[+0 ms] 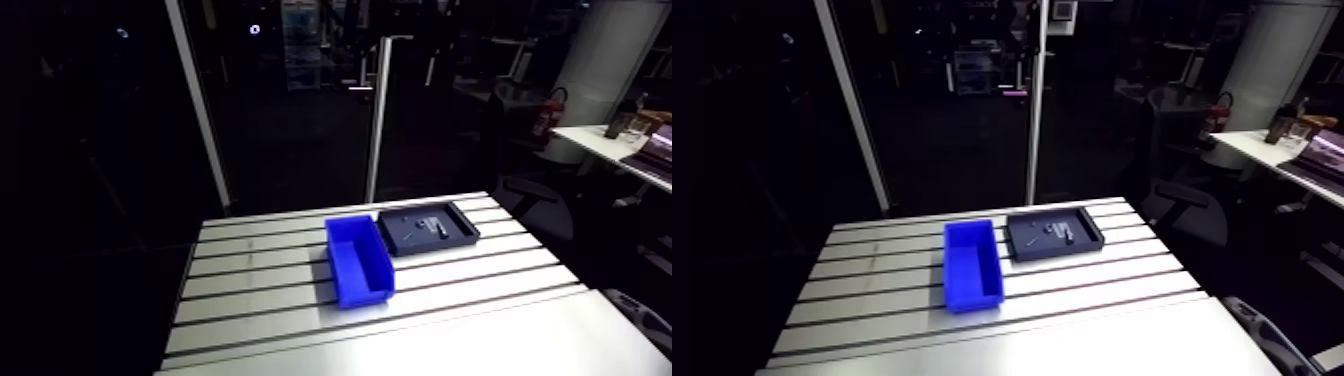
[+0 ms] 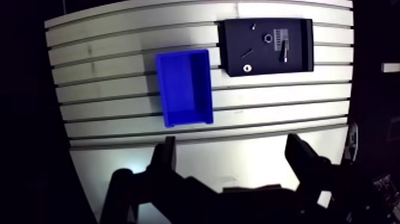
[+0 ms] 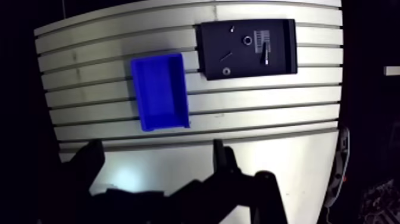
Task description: Pick up the M10 bolt from the tray and put it into the blue bin.
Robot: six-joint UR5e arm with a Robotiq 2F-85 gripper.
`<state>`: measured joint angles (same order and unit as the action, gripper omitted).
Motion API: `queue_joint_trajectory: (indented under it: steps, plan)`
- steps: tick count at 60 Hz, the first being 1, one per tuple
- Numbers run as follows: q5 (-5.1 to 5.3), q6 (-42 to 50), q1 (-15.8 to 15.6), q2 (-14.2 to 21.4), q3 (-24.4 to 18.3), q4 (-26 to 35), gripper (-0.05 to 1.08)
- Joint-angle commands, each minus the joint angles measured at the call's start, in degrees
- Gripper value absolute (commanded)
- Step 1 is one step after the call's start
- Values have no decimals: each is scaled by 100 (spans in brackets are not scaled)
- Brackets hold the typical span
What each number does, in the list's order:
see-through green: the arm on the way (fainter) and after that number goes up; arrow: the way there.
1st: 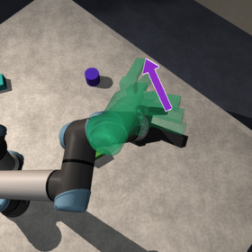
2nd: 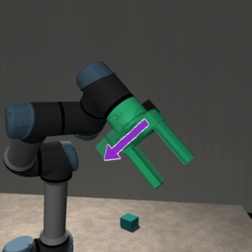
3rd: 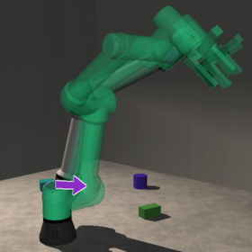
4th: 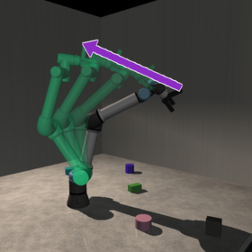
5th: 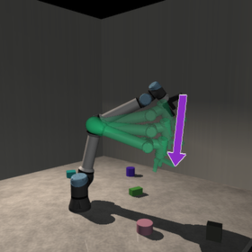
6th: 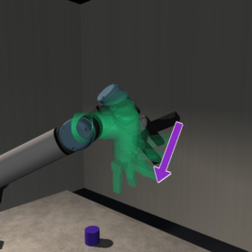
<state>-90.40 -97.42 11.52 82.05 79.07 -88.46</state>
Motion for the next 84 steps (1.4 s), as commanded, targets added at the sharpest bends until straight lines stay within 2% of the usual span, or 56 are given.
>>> queue_joint_trajectory:
  steps: [1,84]
  plan:
    - [-26,9,0,17,-54,-18,1]
    - [-35,9,0,0,-54,-26,1]
